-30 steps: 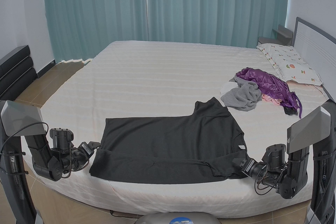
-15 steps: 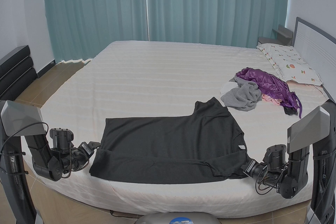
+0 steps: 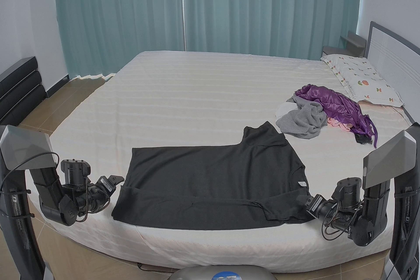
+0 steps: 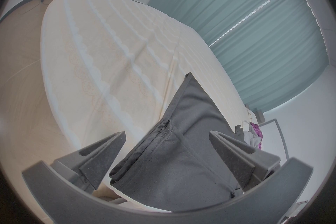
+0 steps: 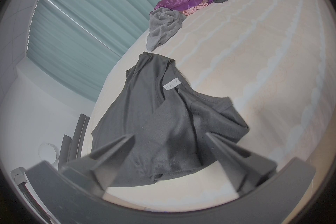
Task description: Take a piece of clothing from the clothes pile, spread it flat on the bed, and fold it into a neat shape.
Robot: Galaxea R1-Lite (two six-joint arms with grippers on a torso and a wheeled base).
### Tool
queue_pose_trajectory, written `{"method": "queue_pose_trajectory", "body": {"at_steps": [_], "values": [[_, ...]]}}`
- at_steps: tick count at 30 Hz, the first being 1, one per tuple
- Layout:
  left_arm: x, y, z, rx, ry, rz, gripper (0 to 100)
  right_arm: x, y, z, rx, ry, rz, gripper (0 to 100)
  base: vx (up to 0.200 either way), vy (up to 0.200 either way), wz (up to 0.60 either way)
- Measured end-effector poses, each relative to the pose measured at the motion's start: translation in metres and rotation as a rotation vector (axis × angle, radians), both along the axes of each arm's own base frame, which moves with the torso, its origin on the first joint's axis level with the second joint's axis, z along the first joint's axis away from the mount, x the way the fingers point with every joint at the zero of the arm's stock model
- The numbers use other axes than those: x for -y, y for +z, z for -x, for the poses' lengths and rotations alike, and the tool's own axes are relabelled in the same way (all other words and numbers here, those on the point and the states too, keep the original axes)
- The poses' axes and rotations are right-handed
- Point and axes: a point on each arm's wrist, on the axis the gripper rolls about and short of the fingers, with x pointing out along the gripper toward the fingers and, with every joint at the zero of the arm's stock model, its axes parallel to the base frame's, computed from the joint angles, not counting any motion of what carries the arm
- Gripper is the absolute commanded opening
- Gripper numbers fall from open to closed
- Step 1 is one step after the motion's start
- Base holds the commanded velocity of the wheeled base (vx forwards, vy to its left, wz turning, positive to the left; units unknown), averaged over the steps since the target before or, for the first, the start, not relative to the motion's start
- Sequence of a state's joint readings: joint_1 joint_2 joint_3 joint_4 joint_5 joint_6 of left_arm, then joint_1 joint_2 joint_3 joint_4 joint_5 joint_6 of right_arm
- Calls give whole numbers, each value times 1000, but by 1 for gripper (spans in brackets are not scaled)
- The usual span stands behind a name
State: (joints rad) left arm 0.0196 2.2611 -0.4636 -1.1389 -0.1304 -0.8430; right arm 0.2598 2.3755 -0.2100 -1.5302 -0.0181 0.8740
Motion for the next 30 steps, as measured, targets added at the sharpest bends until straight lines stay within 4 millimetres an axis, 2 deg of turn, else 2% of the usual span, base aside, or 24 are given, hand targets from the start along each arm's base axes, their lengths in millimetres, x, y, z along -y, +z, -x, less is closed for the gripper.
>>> {"method": "queue_pose_trajectory", "body": {"at_steps": [13, 24, 30], "values": [[-1, 6, 0, 15, 25, 22, 100, 21, 10, -12, 46, -36, -61, 100, 185, 0, 0], [-1, 9, -1, 26, 26, 22, 100, 24, 10, -13, 50, -44, -65, 100, 0, 0, 0], [0, 13, -9, 57, 19, 21, 100, 24, 10, -13, 48, -39, -72, 100, 0, 0, 0]]}}
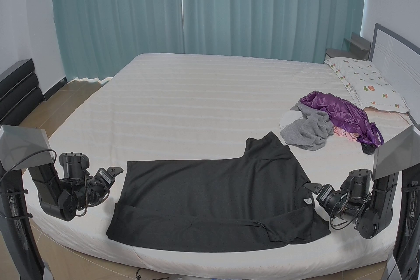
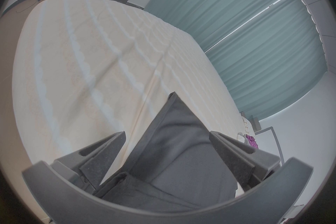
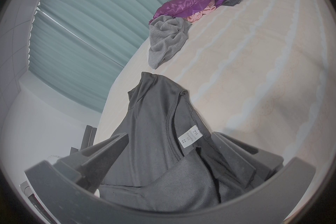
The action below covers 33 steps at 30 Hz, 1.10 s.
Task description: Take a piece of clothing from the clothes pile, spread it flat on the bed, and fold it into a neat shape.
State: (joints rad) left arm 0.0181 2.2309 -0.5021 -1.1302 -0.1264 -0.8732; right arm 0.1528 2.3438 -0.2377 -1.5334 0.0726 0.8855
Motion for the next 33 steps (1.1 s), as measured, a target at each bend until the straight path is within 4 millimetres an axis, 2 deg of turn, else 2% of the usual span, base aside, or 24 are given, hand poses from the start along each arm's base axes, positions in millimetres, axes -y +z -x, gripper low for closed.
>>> {"method": "queue_pose_trajectory", "body": {"at_steps": [6, 16, 25, 33], "values": [[2, 10, -25, 62, -19, -11, 100, 2, 0, 0, -7, 9, -38, 100, 0, 0, 0], [8, 26, -99, 130, -112, -111, 100, 9, 0, -1, -20, 22, -97, 100, 0, 0, 0], [14, -6, -151, 85, -232, -256, 100, 10, -2, 0, -28, 34, -116, 100, 0, 0, 0], [13, -37, -161, 41, -233, -275, 100, 8, -6, 2, -42, 40, -114, 100, 0, 0, 0]]}}
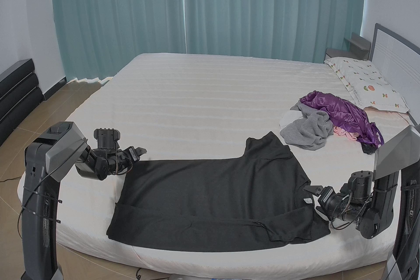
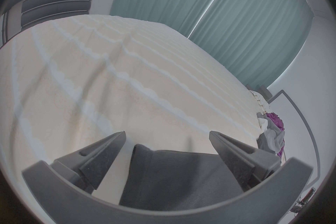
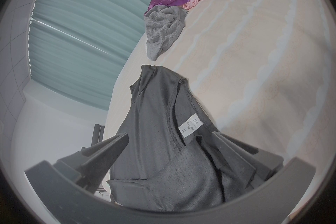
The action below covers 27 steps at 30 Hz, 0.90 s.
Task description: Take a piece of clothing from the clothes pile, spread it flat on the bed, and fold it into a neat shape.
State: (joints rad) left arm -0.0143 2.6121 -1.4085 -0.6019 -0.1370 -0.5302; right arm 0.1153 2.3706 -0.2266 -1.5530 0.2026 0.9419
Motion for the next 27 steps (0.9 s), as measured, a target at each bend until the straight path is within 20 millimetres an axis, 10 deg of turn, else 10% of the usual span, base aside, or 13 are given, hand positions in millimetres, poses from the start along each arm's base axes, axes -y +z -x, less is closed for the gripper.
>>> {"method": "queue_pose_trajectory", "body": {"at_steps": [5, 6, 27], "values": [[0, -7, 0, -12, 1, -1, 100, 0, 0, 0, 0, 0, 1, 100, 0, 0, 0], [0, -8, 0, -14, 1, -1, 0, 0, -1, 0, -1, 0, 1, 100, 0, 0, 0], [-12, -2, -6, 70, 132, 4, 0, 0, -1, -1, -1, -2, 1, 100, 0, 0, 0]]}}
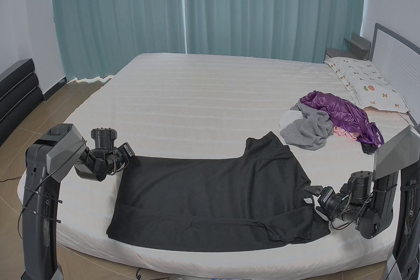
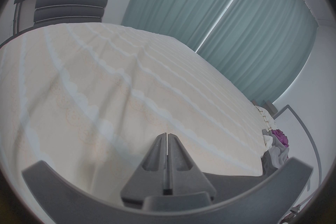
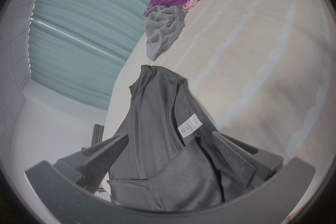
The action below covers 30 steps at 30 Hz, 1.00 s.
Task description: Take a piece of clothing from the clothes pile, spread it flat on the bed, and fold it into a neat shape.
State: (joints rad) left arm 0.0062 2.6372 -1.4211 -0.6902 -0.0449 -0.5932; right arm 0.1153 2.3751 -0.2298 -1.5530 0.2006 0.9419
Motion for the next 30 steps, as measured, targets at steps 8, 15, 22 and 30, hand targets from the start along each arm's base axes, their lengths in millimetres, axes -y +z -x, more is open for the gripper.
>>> {"method": "queue_pose_trajectory", "body": {"at_steps": [8, 15, 22, 30], "values": [[-5, 0, -1, 5, 10, 0, 0, 0, 0, 0, -1, 1, 0, 100, 0, 0, 0], [-9, 2, -3, 23, 20, -1, 0, 0, 0, -1, 1, 0, 0, 100, 0, 0, 0], [-10, 1, -3, 23, 27, -3, 0, 0, -1, -2, 7, 0, 5, 100, 0, 0, 0], [-10, -2, -3, 16, 26, -1, 0, -5, 5, -26, 111, 6, 30, 100, 0, 0, 0]]}}
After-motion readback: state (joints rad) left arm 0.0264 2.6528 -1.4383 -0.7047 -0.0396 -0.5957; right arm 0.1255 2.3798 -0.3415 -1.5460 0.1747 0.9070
